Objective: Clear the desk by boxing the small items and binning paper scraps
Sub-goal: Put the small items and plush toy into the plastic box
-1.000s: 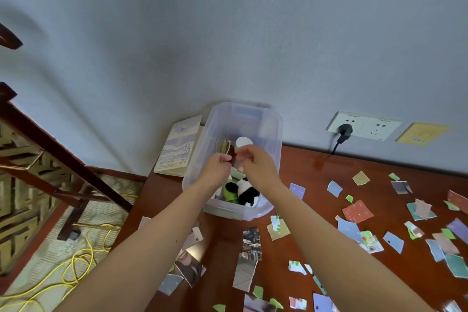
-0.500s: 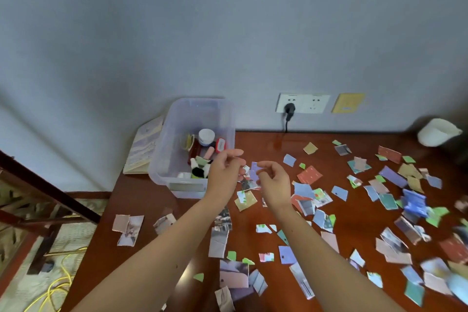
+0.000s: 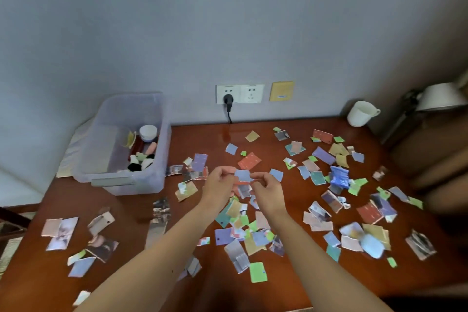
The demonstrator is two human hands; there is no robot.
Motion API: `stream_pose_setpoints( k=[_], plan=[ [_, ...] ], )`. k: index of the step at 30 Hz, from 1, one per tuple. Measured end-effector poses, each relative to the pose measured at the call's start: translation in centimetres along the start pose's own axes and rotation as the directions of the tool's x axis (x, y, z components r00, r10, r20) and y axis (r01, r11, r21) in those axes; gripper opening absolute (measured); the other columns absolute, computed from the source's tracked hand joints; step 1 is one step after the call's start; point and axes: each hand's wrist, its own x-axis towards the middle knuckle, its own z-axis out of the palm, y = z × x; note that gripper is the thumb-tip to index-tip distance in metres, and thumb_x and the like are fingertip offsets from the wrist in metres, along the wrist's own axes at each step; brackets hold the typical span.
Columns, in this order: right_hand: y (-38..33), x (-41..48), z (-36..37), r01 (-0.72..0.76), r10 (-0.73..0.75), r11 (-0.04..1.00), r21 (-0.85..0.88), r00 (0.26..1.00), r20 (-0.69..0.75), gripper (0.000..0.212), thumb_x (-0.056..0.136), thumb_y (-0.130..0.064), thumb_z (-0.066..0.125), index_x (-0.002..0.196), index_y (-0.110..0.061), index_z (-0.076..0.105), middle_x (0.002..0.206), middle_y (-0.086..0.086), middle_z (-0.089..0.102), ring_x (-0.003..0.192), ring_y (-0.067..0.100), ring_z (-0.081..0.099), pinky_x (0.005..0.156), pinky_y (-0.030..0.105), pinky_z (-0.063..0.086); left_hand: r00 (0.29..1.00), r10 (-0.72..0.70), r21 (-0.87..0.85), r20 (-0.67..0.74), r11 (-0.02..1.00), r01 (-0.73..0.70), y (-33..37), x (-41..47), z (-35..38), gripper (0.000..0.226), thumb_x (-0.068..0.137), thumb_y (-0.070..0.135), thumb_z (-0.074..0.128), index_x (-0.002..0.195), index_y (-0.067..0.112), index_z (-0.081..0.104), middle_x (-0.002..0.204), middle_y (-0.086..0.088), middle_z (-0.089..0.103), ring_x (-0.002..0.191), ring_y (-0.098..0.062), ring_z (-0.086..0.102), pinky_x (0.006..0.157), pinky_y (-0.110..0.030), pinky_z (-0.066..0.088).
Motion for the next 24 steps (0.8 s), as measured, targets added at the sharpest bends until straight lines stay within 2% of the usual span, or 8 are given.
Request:
stream_pose_setpoints(
  k=[4,7,12,16,19,21,24],
  plan=[
    [1.2,0.6,-5.2,-0.006,0.006,1.000,0.006,1.000,-0.012,0.017,0.093,-0.014,0.051,0.102,-0.020,0.063,0.096,0.001,0.067,0.081,0.017,0.064,0.071,0.030,0.053,0.999,-0.026,-0.031,0.037,0.999,0.027,-0.3,-0.6,5.3,0.016,0.087,-0.001,0.058,0.091,0.014,0.058,0.092,-0.013,0.060,0.065,-0.016,0.056,0.057,-0.023,0.042],
    [2.1,1.0,-8.9,-0.022,0.023,1.000,0.018,0.999,-0.026,0.016,0.092,-0.014,0.052,0.098,-0.023,0.064,0.091,0.000,0.066,0.078,0.018,0.063,0.064,0.029,0.049,0.998,-0.052,0.000,0.047,0.999,0.052,-0.3,-0.9,9.2,0.014,0.090,0.000,0.054,0.098,0.011,0.059,0.086,-0.007,0.062,0.064,-0.015,0.057,0.058,-0.022,0.043],
    [4.2,1.8,-14.6,-0.030,0.029,1.000,-0.008,0.998,-0.056,0.017,0.091,-0.016,0.052,0.098,-0.026,0.063,0.094,-0.005,0.065,0.085,0.017,0.065,0.074,0.032,0.054,0.996,-0.059,0.037,0.069,0.998,0.056,-0.8,-1.8,15.6,0.018,0.093,0.005,0.049,0.092,0.020,0.059,0.090,-0.006,0.066,0.070,-0.016,0.060,0.065,-0.025,0.047],
    [6.3,2.3,-19.1,-0.054,0.052,0.998,-0.027,0.995,-0.083,0.017,0.091,-0.015,0.052,0.098,-0.026,0.063,0.092,-0.005,0.065,0.084,0.016,0.063,0.079,0.036,0.055,0.989,-0.092,0.087,0.119,0.993,0.082,-1.4,-2.6,20.3,0.016,0.096,0.007,0.046,0.098,0.017,0.059,0.092,-0.007,0.066,0.070,-0.016,0.059,0.068,-0.025,0.048],
    [7.9,2.3,-22.1,-0.089,0.086,0.996,-0.028,0.992,-0.092,0.013,0.091,-0.015,0.055,0.099,-0.023,0.062,0.096,-0.004,0.063,0.089,0.016,0.061,0.076,0.030,0.052,0.975,-0.135,0.126,0.177,0.986,0.113,-2.1,-3.5,23.5,0.013,0.096,0.007,0.049,0.099,0.015,0.058,0.091,-0.007,0.064,0.069,-0.014,0.056,0.062,-0.022,0.045],
    [9.0,2.1,-23.8,-0.117,0.114,0.993,-0.029,0.989,-0.091,0.011,0.091,-0.019,0.058,0.101,-0.021,0.061,0.098,-0.004,0.062,0.093,0.017,0.060,0.080,0.032,0.051,0.959,-0.172,0.142,0.225,0.980,0.142,-2.7,-4.1,25.2,0.009,0.096,0.008,0.051,0.101,0.013,0.057,0.084,-0.006,0.062,0.065,-0.013,0.053,0.058,-0.020,0.042],
    [10.7,1.8,-25.9,-0.165,0.158,0.984,-0.070,0.983,-0.095,0.018,0.092,-0.014,0.053,0.107,-0.019,0.061,0.102,-0.004,0.060,0.098,0.015,0.058,0.078,0.029,0.048,0.923,-0.226,0.164,0.310,0.970,0.182,-4.0,-4.7,27.6,0.010,0.098,0.008,0.045,0.096,0.011,0.054,0.076,-0.005,0.053,0.057,-0.013,0.040,0.052,-0.020,0.032]
  ],
)
